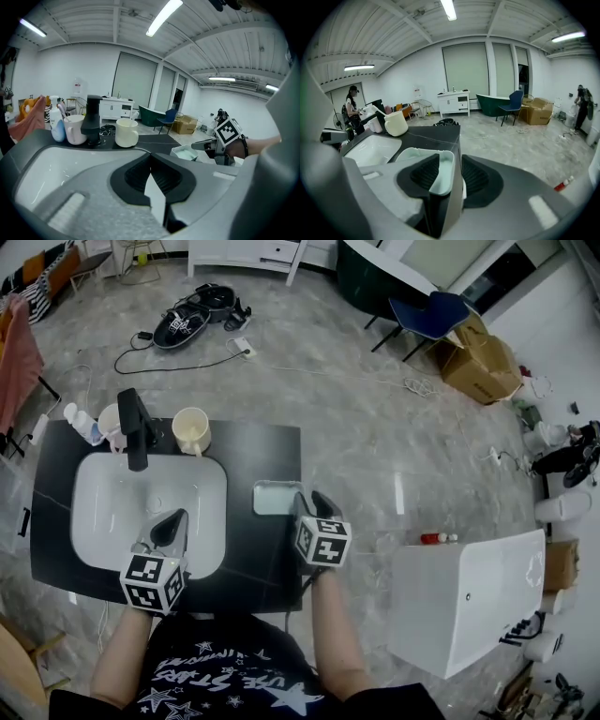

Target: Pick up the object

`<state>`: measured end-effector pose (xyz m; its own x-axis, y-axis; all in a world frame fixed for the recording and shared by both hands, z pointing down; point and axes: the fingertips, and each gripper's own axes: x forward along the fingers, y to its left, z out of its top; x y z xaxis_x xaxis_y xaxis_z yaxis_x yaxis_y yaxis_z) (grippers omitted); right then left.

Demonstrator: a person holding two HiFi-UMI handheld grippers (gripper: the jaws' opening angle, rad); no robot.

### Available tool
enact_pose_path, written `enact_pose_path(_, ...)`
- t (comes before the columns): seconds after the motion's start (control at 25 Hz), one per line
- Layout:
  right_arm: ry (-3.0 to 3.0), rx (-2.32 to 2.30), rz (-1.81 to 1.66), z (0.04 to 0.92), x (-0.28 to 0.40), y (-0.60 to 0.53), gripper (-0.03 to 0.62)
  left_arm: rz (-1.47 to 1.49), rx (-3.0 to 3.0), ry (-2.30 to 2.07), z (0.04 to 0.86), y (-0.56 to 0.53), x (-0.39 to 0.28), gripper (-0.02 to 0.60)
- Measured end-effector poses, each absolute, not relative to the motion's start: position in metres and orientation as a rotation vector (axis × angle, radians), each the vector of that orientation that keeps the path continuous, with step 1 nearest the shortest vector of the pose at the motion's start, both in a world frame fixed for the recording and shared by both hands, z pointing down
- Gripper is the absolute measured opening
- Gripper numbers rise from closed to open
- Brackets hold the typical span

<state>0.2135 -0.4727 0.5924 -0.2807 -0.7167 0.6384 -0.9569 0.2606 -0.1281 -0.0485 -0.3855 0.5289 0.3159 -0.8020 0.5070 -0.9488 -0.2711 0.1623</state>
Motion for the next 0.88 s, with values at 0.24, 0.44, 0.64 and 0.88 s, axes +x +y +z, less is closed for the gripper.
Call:
enact_pose_path(0.24,-2.067,1.475,0.726,0.610,0.208,-0.478,0.120,0.474,2.116,-1.550,0.540,-0.382,-0.047,0.008)
enact_pose_path(0.44,-2.023,1.490,0.703,0.619,0.208,-0.483,0.068,0.480,2.102,-1.549,0.544,-0.378,-0.047,0.008)
enact_pose_path(0.64,-1.975,1.525,0.690,0.620,0.213,-0.486,0.012,0.486,2.093,-1.546,0.546,-0.373,-0.048,0.008)
enact_pose_path(0.88,-1.969,1.559,0.690,0.610,0.212,-0.483,0.012,0.470,2.096,-1.554,0.542,-0.366,-0.056,0.008)
